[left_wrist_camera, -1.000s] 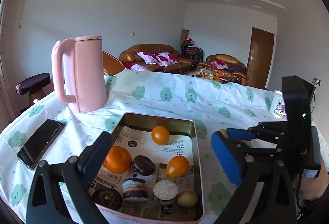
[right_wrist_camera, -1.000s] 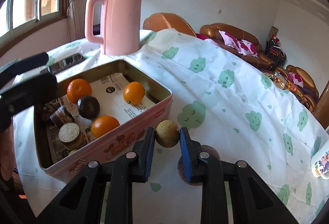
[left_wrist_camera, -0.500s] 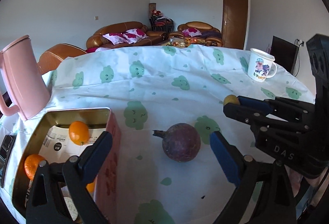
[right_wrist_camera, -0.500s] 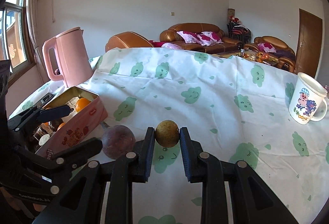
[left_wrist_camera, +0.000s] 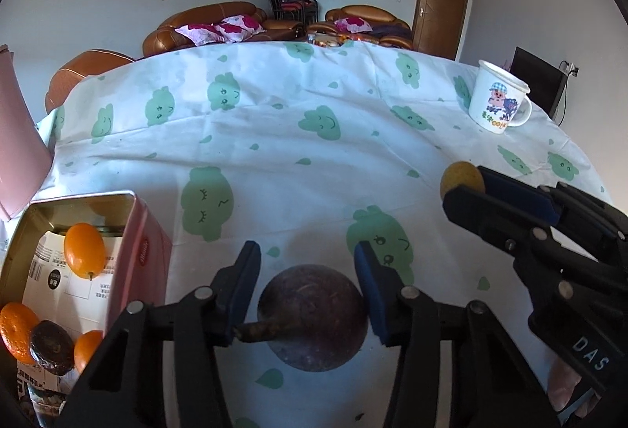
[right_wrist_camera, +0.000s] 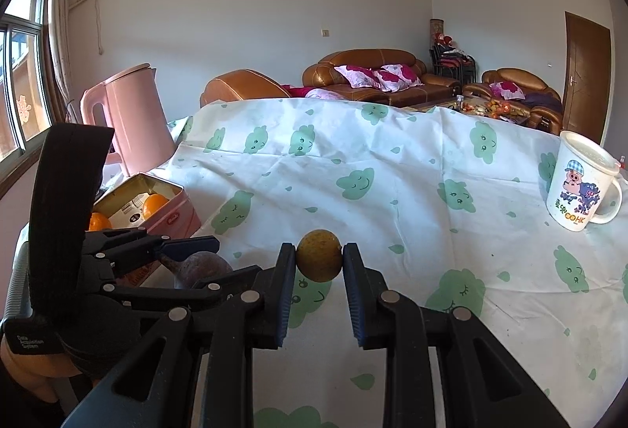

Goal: Organize fruits
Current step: 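Carry the passion fruit and brown fruit over the tin box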

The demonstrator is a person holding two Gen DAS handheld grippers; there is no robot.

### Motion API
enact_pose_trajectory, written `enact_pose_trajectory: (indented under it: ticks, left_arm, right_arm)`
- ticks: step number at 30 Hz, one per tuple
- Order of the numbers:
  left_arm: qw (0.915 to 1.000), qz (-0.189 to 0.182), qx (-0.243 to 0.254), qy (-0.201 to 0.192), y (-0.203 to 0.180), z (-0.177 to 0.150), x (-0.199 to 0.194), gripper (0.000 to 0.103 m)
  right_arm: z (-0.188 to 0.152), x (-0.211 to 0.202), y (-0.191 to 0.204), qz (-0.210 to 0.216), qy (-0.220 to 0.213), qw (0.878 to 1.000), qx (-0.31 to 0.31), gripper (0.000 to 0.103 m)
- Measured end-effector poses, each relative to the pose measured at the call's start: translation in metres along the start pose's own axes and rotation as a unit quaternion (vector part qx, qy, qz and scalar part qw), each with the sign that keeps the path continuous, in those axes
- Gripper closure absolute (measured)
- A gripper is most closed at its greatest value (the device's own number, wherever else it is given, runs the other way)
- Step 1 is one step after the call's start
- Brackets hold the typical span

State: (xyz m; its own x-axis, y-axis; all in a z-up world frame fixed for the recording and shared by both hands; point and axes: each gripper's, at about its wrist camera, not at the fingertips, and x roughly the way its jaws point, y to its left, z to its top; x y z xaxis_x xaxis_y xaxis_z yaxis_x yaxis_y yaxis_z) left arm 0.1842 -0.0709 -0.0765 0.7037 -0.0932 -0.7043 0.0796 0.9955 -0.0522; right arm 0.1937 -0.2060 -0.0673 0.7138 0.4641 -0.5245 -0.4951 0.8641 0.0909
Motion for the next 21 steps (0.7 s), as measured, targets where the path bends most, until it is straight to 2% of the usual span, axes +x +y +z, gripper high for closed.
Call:
enact_pose_trajectory:
  ticks: [2,3,5,10,11,12,13,14,15,21]
  left_arm:
    - [0.9999,0.006,0.002,-0.016,0.0,-0.001,-0.007,0.06]
    - [0.9996,0.011,0.001,-0.024,0.001,-0.002,-0.011,0.067]
    - [0.999,0.008,0.005,-0.043,0.001,-0.002,-0.019,0.086]
    - [0.9989,0.014,0.014,-0.043,0.001,-0.001,-0.019,0.087]
    - [0.9989,0.014,0.01,-0.042,0.003,-0.001,-0.018,0.08]
    - [0.999,0.02,0.007,-0.04,0.004,-0.001,-0.018,0.059]
    - [0.9991,0.024,0.007,-0.035,0.005,-0.002,-0.016,0.045]
    - [0.9993,0.021,0.008,-0.03,0.005,-0.002,-0.014,0.02]
    - [0.9994,0.019,0.007,-0.026,0.006,-0.002,-0.013,0.011]
    - [0.9997,0.001,0.025,0.009,-0.005,0.001,0.004,0.015]
  right_arm:
    - [-0.001,-0.004,0.002,0.002,-0.008,1.0,-0.005,0.077]
    - [-0.001,-0.005,0.003,0.002,-0.011,1.0,-0.005,0.077]
    - [-0.002,-0.007,0.003,0.002,-0.016,1.0,-0.006,0.077]
    - [-0.002,-0.006,0.003,-0.001,-0.012,1.0,-0.004,0.077]
    - [-0.002,-0.006,0.002,-0.001,-0.012,1.0,-0.002,0.077]
    - [-0.002,-0.006,0.002,-0.002,-0.012,1.0,-0.001,0.077]
    - [-0.001,-0.006,0.001,-0.002,-0.011,1.0,-0.001,0.077]
    - [-0.001,-0.006,0.001,-0.001,-0.011,1.0,-0.001,0.077]
    - [-0.001,-0.006,0.001,-0.001,-0.011,1.0,-0.001,0.077]
    - [-0.002,-0.007,-0.002,0.0,-0.014,1.0,0.008,0.077]
